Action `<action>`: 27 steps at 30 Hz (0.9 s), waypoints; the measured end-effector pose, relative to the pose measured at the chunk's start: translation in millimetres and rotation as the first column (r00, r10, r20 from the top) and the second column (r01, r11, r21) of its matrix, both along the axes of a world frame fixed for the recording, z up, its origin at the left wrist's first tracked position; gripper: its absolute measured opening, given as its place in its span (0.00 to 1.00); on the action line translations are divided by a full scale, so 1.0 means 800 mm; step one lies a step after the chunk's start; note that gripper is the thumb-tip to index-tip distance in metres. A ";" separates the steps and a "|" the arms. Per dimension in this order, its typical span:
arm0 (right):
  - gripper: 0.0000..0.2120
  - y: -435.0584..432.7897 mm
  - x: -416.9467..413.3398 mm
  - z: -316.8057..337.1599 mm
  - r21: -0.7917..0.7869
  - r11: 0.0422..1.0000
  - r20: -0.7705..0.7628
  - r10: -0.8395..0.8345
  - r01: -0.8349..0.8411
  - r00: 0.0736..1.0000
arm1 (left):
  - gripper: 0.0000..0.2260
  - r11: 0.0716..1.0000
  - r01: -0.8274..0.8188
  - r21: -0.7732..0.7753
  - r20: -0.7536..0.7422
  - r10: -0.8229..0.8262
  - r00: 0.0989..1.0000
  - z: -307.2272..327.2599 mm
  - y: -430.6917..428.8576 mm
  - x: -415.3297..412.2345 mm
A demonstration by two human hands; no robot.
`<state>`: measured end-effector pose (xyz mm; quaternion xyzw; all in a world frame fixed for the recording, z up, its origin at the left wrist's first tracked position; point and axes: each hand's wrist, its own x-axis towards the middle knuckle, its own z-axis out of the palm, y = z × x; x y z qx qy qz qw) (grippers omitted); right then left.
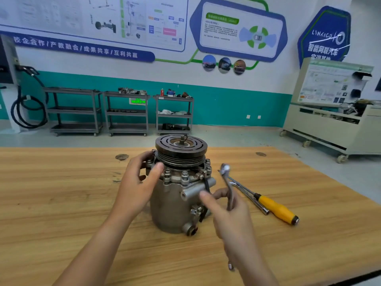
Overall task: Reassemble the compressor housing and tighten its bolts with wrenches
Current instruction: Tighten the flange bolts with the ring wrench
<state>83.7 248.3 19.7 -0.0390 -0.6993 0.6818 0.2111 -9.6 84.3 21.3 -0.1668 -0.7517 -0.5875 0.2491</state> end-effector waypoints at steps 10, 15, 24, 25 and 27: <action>0.24 -0.035 -0.009 -0.009 0.187 0.976 -0.086 -0.096 0.110 0.992 | 0.09 0.996 -0.068 0.051 -0.018 0.069 0.997 0.012 -0.006 -0.009; 0.25 -0.033 -0.014 -0.013 0.201 0.974 -0.082 -0.087 0.102 0.993 | 0.19 0.923 0.006 0.385 0.347 -0.150 0.926 0.019 -0.007 -0.033; 0.24 -0.018 -0.029 -0.022 0.173 0.983 -0.059 -0.054 0.063 0.997 | 0.25 0.918 0.156 0.364 0.562 -0.351 0.749 0.016 -0.002 -0.057; 0.24 -0.016 -0.030 -0.021 0.181 0.982 -0.044 -0.041 0.048 0.998 | 0.24 0.922 0.134 0.362 0.557 -0.330 0.762 0.015 -0.002 -0.058; 0.25 -0.012 -0.031 -0.018 0.189 0.981 -0.031 -0.028 0.034 0.999 | 0.18 0.926 0.099 0.364 0.537 -0.296 0.790 0.012 -0.005 -0.058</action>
